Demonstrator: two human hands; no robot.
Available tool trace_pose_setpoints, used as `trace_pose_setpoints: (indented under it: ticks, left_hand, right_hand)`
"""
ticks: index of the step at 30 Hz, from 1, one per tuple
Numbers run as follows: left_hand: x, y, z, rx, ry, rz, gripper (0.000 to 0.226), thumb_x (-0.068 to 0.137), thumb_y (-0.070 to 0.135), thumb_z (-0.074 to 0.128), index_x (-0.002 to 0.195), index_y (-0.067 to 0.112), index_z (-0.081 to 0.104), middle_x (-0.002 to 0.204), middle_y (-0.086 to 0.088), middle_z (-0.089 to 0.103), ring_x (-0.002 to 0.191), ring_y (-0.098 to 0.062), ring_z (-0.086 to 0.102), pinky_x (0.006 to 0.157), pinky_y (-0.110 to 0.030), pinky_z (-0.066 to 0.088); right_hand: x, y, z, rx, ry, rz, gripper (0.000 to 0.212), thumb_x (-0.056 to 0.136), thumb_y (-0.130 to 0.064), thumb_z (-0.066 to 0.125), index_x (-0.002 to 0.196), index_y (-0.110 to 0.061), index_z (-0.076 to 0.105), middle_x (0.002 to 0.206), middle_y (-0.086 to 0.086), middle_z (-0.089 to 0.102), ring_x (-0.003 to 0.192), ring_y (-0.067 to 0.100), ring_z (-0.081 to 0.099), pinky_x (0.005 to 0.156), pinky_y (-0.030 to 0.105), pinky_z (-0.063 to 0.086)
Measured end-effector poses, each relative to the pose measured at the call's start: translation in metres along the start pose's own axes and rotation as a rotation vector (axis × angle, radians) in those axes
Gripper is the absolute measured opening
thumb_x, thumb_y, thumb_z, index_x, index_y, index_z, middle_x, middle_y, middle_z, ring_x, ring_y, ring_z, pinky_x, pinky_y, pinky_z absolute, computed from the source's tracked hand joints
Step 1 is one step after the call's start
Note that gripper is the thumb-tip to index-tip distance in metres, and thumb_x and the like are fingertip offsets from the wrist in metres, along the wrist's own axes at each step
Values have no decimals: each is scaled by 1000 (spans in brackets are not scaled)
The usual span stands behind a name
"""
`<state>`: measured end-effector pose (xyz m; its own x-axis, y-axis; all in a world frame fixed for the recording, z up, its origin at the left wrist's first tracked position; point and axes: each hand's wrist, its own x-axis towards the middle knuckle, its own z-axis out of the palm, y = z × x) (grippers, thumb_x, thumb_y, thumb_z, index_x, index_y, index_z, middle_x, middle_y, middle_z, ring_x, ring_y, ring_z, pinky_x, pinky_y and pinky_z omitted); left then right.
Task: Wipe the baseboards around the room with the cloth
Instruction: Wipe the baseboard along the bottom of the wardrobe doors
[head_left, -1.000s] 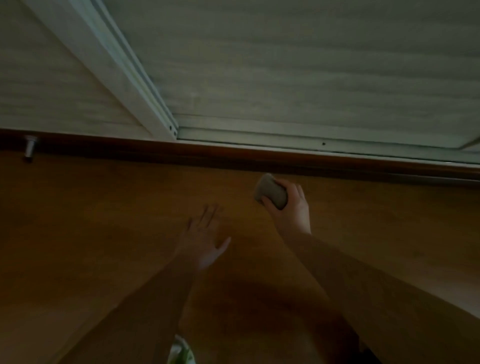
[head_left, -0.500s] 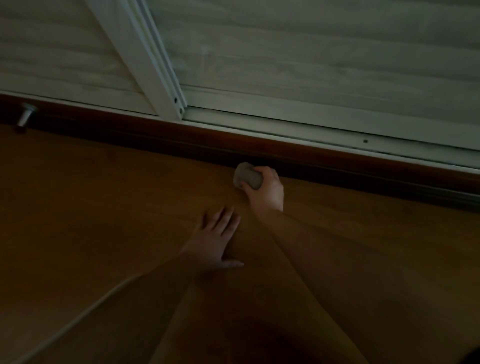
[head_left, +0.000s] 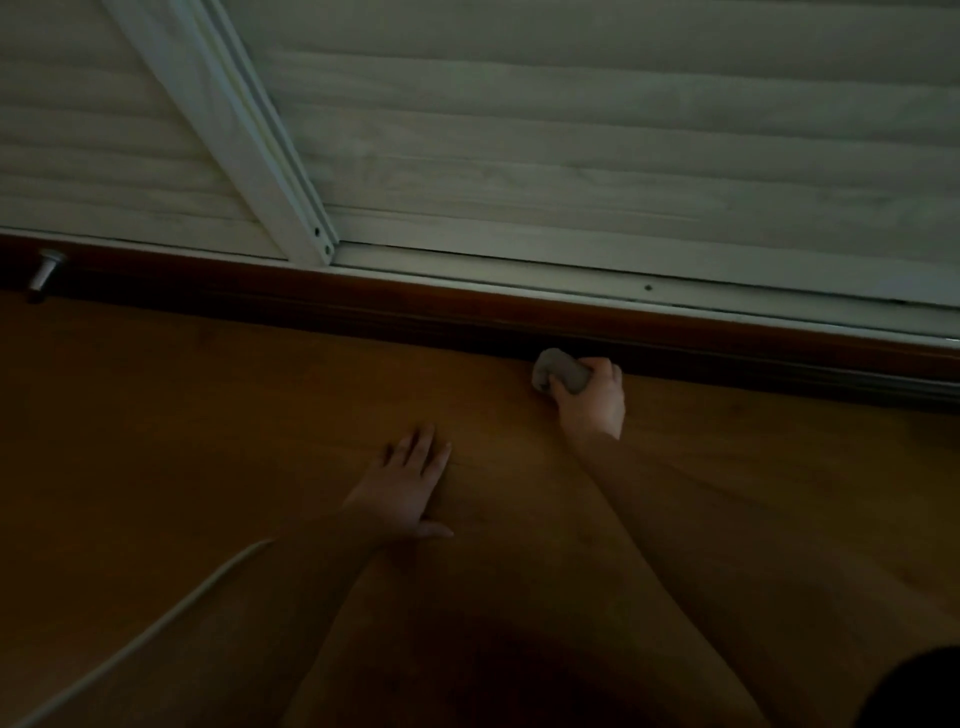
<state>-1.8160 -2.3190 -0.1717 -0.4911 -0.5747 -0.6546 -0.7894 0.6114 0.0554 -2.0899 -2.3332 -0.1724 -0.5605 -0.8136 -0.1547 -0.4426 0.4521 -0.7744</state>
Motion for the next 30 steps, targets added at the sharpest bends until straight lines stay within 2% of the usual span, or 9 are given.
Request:
trace_pose_setpoints:
  ticks: [3, 11, 16, 23, 25, 27, 30]
  left_hand:
    - [16, 13, -8, -16, 21, 28, 117, 76, 87, 42, 156, 24, -16, 161, -6, -28, 150, -32, -17, 119, -60, 7]
    - [67, 52, -41, 5, 89, 165, 119, 73, 90, 41, 156, 26, -14, 161, 6, -27, 151, -22, -15, 119, -61, 8]
    - [77, 55, -39, 53, 83, 183, 117, 77, 83, 49, 155, 25, -17, 159, 3, -33, 148, -22, -24, 119, -63, 4]
    - [77, 52, -42, 107, 93, 216, 118, 76, 87, 42, 155, 24, -19, 157, 2, -36, 147, -20, -26, 120, -59, -1]
    - [76, 50, -41, 105, 106, 224, 117, 76, 88, 39, 154, 25, -20, 156, 2, -38, 146, -17, -29, 120, -58, -3]
    - [75, 46, -38, 91, 132, 239, 114, 77, 89, 35, 155, 26, -19, 154, 4, -42, 142, -13, -31, 120, -56, -3]
    - [70, 39, -35, 81, 164, 233, 111, 78, 90, 30, 156, 27, -18, 149, 9, -49, 145, -13, -29, 118, -58, -4]
  right_hand:
    - [9, 13, -22, -51, -24, -76, 42, 85, -22, 73, 124, -15, 57, 122, 4, 52, 106, 20, 55, 84, 25, 39]
    - [27, 55, -85, -173, 7, -122, 43, 84, -23, 74, 124, -18, 58, 121, 4, 53, 105, 19, 55, 84, 25, 40]
    - [33, 88, -123, -183, 99, -24, 43, 84, -22, 74, 124, -19, 58, 121, 3, 54, 106, 19, 55, 84, 26, 39]
    - [42, 109, -162, -175, 181, 106, 45, 84, -17, 74, 126, -18, 58, 125, 7, 54, 113, 25, 55, 88, 27, 39]
    - [34, 112, -168, -181, 218, 125, 47, 85, -17, 73, 128, -17, 54, 129, 8, 51, 118, 27, 53, 94, 30, 41]
    - [20, 112, -165, -269, 190, 36, 50, 85, -17, 72, 130, -19, 50, 132, 7, 47, 122, 25, 50, 101, 34, 42]
    - [3, 93, -135, -313, 42, -134, 51, 85, -21, 72, 130, -24, 49, 132, 1, 47, 120, 18, 49, 98, 30, 42]
